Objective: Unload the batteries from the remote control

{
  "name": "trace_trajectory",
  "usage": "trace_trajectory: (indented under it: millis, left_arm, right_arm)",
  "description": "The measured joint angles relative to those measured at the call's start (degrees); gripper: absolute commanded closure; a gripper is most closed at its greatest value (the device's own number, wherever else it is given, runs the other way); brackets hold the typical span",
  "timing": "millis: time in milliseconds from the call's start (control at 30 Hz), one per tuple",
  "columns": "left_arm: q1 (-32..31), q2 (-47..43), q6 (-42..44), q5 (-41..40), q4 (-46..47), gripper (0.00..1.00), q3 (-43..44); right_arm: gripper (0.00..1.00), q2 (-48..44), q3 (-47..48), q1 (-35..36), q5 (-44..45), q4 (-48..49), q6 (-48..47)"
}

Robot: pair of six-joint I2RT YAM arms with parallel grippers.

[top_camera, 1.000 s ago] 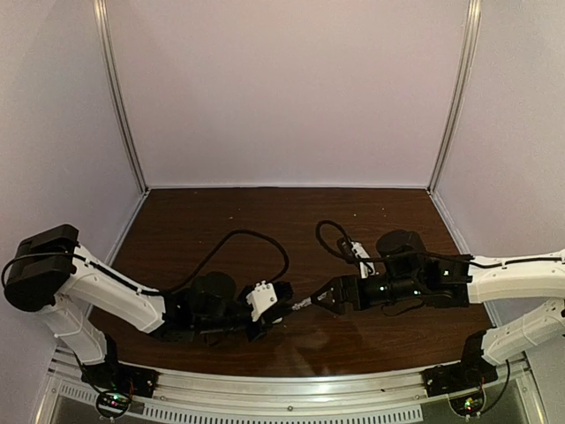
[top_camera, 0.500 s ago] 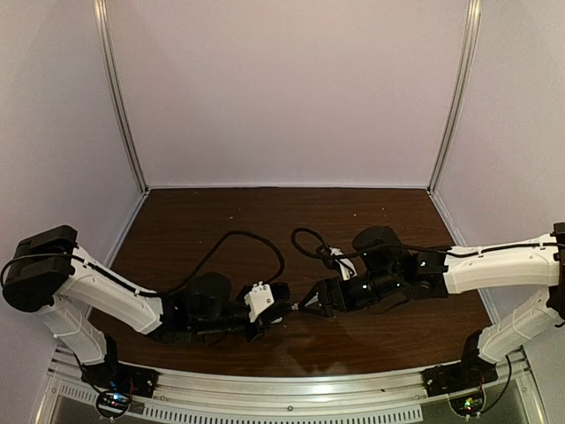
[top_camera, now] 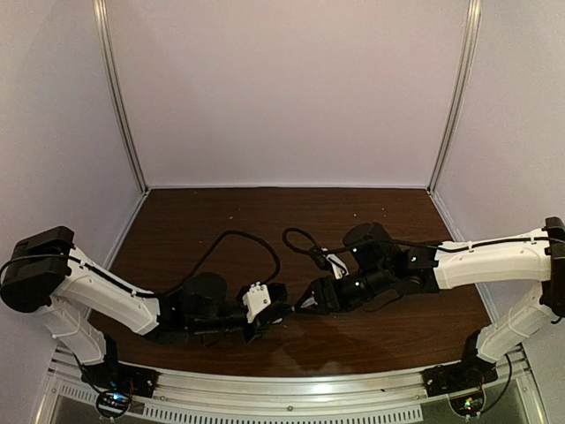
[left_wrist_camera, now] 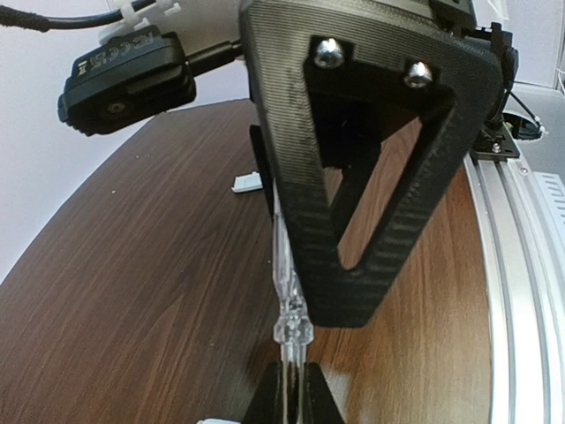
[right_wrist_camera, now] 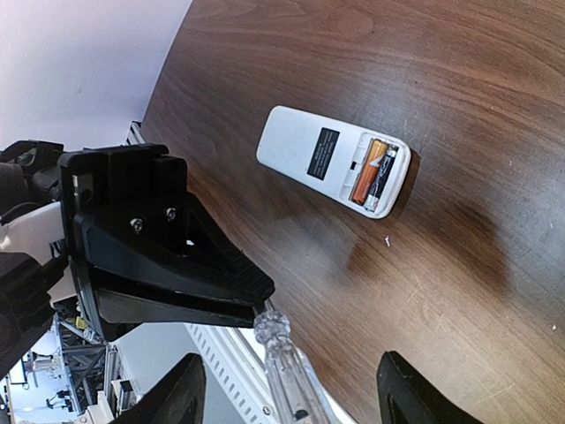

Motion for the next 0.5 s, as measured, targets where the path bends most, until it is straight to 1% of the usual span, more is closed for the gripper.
trace_trajectory:
  millis: [267, 500]
  left_arm:
    - [-0.22, -0.07, 0.0, 0.11, 0.37, 1.0, -0.44]
    - [-0.55, -0.07, 0.0, -0.07, 0.96, 1.0, -0.52]
  right_arm:
    - [0.39, 0.02, 0.0, 0.0, -0.72, 0.13, 0.98]
    - [0.45, 1.4, 0.04, 0.0, -1.66, 2.58, 2.8]
